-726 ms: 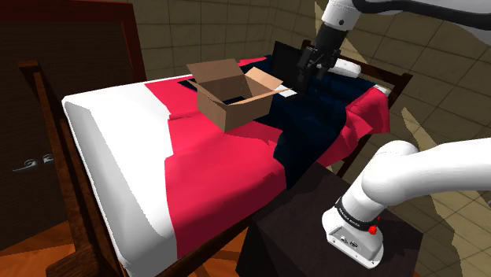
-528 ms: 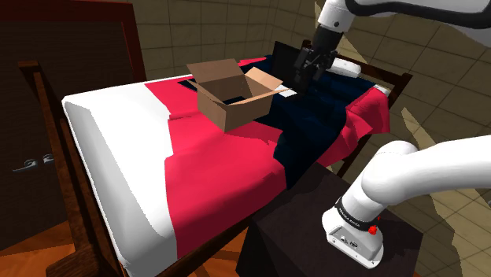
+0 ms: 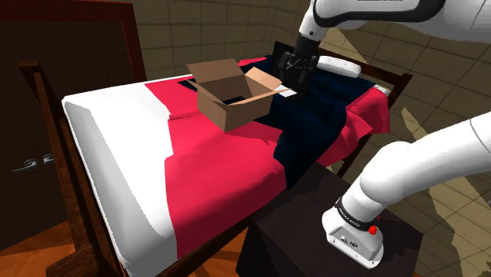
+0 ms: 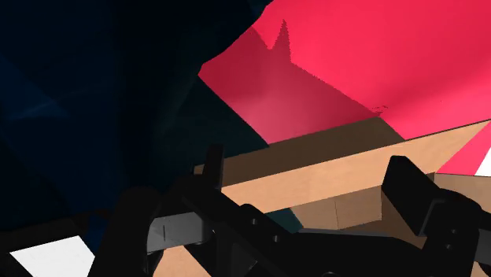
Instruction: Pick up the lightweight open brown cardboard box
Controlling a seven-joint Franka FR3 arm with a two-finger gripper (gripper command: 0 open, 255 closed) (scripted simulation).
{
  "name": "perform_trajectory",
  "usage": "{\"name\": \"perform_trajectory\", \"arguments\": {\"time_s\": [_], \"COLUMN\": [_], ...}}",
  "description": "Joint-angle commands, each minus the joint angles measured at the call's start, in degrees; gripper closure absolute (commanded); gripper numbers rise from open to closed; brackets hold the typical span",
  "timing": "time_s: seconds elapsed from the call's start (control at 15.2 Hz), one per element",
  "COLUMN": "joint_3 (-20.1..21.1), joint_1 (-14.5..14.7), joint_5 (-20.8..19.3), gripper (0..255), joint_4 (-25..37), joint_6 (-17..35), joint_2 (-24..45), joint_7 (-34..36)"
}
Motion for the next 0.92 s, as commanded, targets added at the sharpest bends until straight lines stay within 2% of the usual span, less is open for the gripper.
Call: {"name": "perform_trajectory", "arguments": {"time_s": [0.0, 0.4, 0.86], "joint_3": [-0.86, -3.73, -6.8], "joint_1": [-0.53, -1.99, -4.03], "joint_5": [0.51, 2.97, 7.83], "gripper": [0, 0, 0], "joint_4": [1.15, 6.64, 15.47], "joint_6": [2.84, 8.87, 13.4], "joint_2": [3.89, 15.43, 29.3], "joint_7": [0.66, 1.71, 1.95]}}
